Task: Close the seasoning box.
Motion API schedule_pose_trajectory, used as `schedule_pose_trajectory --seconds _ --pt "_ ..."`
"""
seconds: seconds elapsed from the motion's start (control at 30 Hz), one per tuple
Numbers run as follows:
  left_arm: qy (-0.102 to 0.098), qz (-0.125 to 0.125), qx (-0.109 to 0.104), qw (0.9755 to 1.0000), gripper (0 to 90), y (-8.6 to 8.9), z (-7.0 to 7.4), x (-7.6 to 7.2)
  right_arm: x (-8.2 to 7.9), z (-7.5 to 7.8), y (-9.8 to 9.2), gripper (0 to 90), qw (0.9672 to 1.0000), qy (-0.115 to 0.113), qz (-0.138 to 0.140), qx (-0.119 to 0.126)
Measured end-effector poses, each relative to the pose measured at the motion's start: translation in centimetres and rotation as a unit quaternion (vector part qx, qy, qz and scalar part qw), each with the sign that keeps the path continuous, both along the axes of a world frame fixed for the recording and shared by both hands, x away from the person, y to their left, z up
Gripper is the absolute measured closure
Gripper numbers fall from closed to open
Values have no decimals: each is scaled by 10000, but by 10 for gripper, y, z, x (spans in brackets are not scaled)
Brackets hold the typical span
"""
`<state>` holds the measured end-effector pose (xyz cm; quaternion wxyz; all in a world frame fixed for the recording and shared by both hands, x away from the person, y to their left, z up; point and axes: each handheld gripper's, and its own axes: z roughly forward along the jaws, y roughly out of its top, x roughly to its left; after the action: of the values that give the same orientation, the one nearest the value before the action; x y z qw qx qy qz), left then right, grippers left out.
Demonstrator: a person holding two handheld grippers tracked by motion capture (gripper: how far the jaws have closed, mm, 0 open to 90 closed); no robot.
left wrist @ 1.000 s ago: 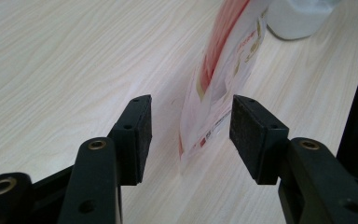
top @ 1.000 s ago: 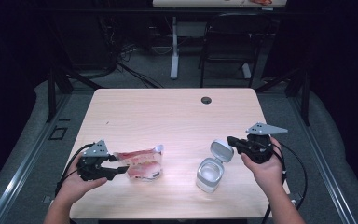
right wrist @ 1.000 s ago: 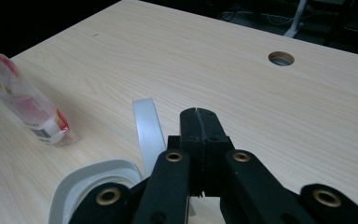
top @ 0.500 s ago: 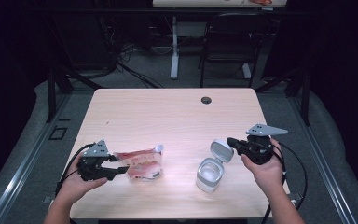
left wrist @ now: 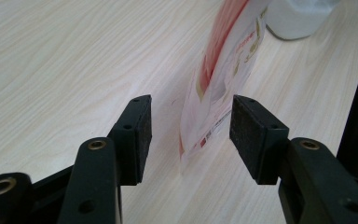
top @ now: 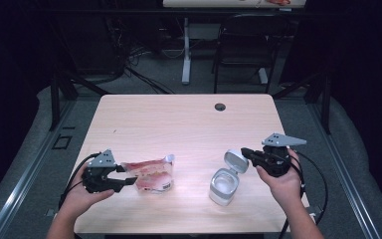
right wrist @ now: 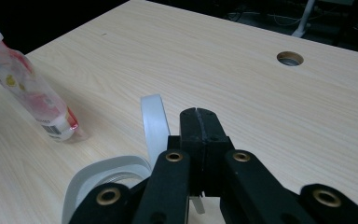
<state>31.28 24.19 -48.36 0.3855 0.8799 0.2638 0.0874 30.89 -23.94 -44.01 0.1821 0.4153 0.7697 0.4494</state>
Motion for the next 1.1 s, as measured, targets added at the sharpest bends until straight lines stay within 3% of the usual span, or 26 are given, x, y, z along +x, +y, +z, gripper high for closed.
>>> schedule_pose_trajectory --seconds 0.4,0.7,1.1 --pt "25 -4 20 10000 490 0 -1 0 -13 -1 11 900 9997 -40 248 52" --pt "21 -2 1 10000 490 0 -2 1 -24 -15 23 900 9989 37 452 97" --pt "42 30 19 10000 490 0 -3 1 -34 -28 19 900 9993 10 343 112"
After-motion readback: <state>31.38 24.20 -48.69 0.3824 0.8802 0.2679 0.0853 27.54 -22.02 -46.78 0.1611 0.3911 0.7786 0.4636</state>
